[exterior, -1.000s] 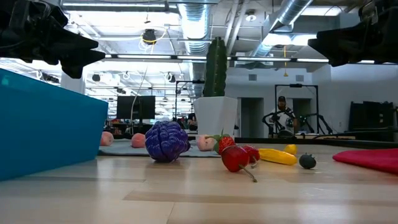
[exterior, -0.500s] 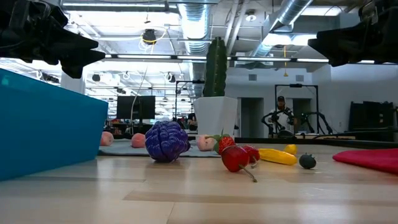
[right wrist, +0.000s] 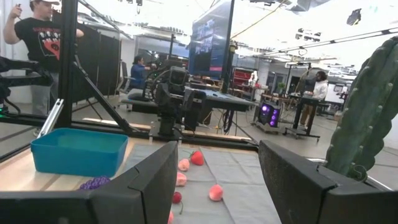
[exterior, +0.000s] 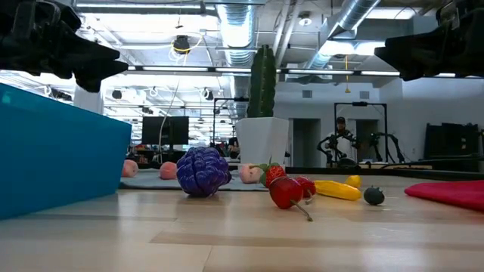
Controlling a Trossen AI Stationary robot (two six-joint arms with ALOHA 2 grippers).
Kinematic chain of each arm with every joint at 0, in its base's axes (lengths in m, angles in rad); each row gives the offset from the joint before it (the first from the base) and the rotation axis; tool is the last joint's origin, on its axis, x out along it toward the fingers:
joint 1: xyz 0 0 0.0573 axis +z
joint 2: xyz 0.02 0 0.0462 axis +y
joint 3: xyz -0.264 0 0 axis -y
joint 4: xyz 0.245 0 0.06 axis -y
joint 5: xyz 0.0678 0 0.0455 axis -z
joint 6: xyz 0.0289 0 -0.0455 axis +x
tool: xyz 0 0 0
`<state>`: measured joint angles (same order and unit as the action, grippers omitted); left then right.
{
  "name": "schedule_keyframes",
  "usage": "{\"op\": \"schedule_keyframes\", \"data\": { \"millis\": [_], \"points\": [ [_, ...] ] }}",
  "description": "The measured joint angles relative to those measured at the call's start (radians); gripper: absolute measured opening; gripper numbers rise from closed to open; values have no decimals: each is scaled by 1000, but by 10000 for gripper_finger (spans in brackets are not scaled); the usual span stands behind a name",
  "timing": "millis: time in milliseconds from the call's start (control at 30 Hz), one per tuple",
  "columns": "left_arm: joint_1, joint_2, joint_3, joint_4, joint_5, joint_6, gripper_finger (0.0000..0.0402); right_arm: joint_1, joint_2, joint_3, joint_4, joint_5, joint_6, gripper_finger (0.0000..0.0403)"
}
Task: Pick and placing Produce into tupperware
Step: Put the corn into the blue bin
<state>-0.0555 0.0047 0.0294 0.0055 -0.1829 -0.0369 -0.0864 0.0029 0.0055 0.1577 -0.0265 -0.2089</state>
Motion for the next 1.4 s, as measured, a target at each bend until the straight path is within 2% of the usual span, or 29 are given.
{"op": "schedule_keyframes", "data": {
  "millis": [100, 167, 367, 433, 567, 700, 800, 900, 1000, 1133, 1267, 1333, 1400],
  "points": [
    [0, 0, -1, 13, -21, 182, 178, 0, 0, 0, 0, 0, 0, 249],
    [0, 0, -1, 12, -21, 244, 178, 0, 0, 0, 0, 0, 0, 249],
    [0, 0, -1, 8, -14, 256, 178, 0, 0, 0, 0, 0, 6, 249],
    [0, 0, -1, 11, -12, 248, 178, 2, 0, 0, 0, -1, 111, 249],
    [0, 0, 0, 3, -8, 149, 178, 8, 0, 0, 1, 1, 362, 249],
    [0, 0, 0, 2, -11, 91, 178, 4, 0, 0, 15, 57, 477, 249],
    [0, 0, 0, 3, -11, 61, 178, 5, 0, 0, 15, 58, 574, 249],
    [0, 0, 0, 6, -13, 41, 178, -4, 0, 0, 19, 103, 555, 249],
    [0, 0, 0, 16, -77, -22, 178, -16, 0, 0, 22, 167, 519, 249],
    [0, 0, 0, 17, -114, -124, 178, -24, 0, 0, 47, 158, 476, 249],
    [0, 0, 1, 13, -114, -239, 178, -25, 0, 0, 31, 164, 556, 249],
    [0, 6, 1, 12, -113, -307, 178, -28, 1, 0, 19, 208, 581, 249],
    [0, 8, 1, 12, -112, -315, 178, -29, 5, 0, -23, 224, 582, 249]
  ]
}}
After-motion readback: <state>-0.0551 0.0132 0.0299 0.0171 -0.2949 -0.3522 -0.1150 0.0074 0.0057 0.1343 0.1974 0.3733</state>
